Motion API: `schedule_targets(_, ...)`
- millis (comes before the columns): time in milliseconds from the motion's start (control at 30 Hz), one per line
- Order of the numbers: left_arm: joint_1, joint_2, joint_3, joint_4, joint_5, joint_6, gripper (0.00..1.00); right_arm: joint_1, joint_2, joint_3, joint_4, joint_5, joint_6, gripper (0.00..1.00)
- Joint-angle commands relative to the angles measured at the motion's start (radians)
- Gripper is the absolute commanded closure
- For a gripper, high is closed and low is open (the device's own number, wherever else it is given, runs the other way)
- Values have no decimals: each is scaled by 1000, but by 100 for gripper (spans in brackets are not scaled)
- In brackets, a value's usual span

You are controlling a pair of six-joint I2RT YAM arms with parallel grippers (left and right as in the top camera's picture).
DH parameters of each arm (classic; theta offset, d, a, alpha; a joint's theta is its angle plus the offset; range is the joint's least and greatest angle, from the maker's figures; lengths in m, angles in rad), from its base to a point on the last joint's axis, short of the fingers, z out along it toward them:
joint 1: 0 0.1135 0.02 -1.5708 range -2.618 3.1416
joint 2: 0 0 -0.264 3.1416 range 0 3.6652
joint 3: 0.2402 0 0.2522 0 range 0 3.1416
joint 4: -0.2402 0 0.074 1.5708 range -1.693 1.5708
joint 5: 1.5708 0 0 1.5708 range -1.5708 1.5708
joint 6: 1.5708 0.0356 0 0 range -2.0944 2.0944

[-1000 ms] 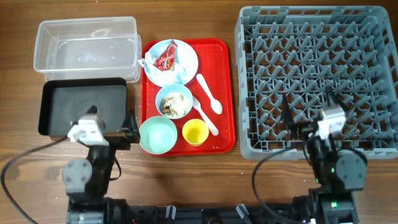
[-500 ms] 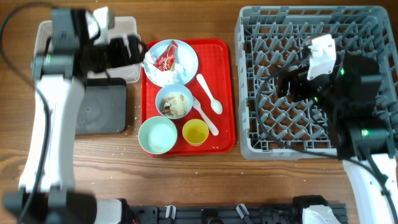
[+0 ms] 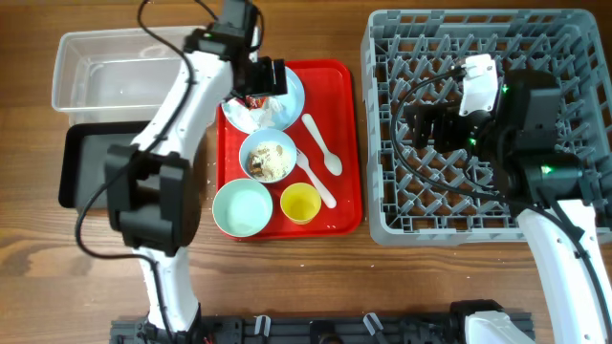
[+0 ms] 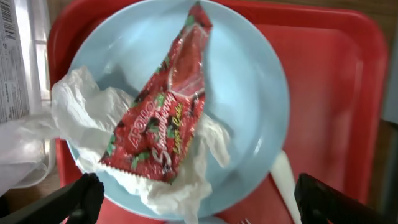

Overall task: Sort waste into correct bins and load items into the dishwasher rack
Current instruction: 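Grasp the red wrapper and tissue with the left gripper, drop into clear bin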

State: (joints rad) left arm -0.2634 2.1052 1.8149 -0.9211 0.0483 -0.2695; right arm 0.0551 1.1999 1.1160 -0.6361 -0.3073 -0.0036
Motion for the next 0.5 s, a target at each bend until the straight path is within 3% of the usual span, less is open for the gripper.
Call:
schedule_targets(0, -8, 76, 19, 45, -119, -36, 0, -3, 21, 21, -12, -20, 11, 0)
schedule_targets(233, -5, 184, 16, 84, -137, -23, 0, -3, 93, 21, -13, -21, 11, 0)
schedule_targets(267, -5, 196, 16, 85, -137, -23, 5, -3, 97, 21, -13, -20, 11, 0)
schedule_targets(300, -5, 202, 16, 85, -136, -23, 19, -3, 103, 21, -13, -21, 11, 0)
schedule_targets(367, -5, 206, 16, 84, -135, -23, 56, -3, 113, 21, -12, -20, 11, 0)
schedule_targets(467, -15, 213, 16, 84, -135, -24, 81, -3, 119, 21, -13, -20, 11, 0)
